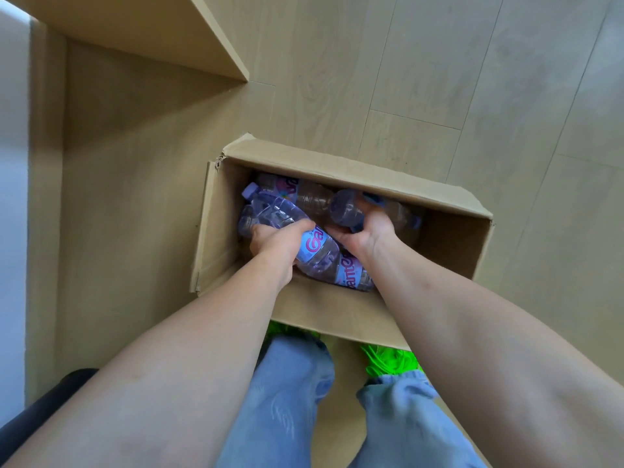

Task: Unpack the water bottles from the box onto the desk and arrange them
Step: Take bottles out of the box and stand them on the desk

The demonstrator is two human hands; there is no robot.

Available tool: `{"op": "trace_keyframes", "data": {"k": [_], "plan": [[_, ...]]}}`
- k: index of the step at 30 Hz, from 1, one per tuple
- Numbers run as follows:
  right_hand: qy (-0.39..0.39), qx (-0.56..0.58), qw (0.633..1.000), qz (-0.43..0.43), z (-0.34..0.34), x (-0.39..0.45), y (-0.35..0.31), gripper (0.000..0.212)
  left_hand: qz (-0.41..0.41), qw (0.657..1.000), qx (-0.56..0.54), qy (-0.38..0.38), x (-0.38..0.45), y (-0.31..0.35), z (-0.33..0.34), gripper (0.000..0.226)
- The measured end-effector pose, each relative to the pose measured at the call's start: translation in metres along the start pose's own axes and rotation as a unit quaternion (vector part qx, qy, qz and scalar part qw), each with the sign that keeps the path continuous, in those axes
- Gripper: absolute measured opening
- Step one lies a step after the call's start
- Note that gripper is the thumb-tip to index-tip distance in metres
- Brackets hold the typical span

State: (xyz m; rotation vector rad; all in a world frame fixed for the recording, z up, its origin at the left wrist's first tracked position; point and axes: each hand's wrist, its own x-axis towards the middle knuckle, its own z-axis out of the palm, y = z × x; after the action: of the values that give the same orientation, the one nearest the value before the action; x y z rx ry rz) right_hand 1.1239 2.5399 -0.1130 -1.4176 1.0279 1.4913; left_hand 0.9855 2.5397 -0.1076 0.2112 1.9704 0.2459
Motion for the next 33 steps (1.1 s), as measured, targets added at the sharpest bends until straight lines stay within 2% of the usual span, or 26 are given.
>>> {"op": "trace_keyframes", "data": {"k": [3, 6, 10, 12, 16, 20, 22, 24, 26, 33], "plan": [[0.027, 0.030, 0.999, -0.020, 0.005, 0.013, 0.008, 0.016, 0.002, 1.000, 0.015, 0.000, 0.007, -0.002, -0.003, 0.069], [0.050, 0.019, 0.999, -0.005, -0.002, 0.014, 0.006, 0.036, 0.001, 1.000, 0.019, 0.007, 0.006, -0.003, -0.010, 0.071], [0.048, 0.004, 0.998, 0.033, -0.027, -0.010, 0.006, 0.052, 0.002, 0.999, 0.033, 0.024, -0.014, -0.004, -0.027, 0.076], [0.030, -0.013, 0.998, 0.053, -0.042, -0.029, 0.010, 0.053, 0.017, 0.997, 0.071, 0.035, -0.030, -0.002, -0.037, 0.079], [-0.020, -0.094, 0.993, 0.074, -0.056, -0.081, 0.024, 0.038, 0.058, 0.990, 0.120, 0.038, -0.076, 0.015, -0.056, 0.080], [-0.063, -0.188, 0.977, 0.073, -0.063, -0.149, 0.021, 0.058, 0.104, 0.980, 0.165, 0.043, -0.139, 0.037, -0.073, 0.076], [-0.087, -0.236, 0.965, 0.079, -0.069, -0.188, 0.015, 0.059, 0.133, 0.971, 0.190, 0.049, -0.173, 0.050, -0.082, 0.076], [-0.110, -0.297, 0.946, 0.064, -0.073, -0.226, 0.008, 0.053, 0.152, 0.967, 0.199, 0.045, -0.208, 0.064, -0.093, 0.077], [-0.145, -0.342, 0.928, 0.025, -0.070, -0.266, -0.002, 0.060, 0.172, 0.963, 0.204, 0.040, -0.244, 0.082, -0.103, 0.079], [-0.267, -0.366, 0.884, -0.115, -0.012, -0.435, -0.061, 0.065, 0.293, 0.927, 0.221, 0.081, -0.399, 0.168, -0.142, 0.082]]}}
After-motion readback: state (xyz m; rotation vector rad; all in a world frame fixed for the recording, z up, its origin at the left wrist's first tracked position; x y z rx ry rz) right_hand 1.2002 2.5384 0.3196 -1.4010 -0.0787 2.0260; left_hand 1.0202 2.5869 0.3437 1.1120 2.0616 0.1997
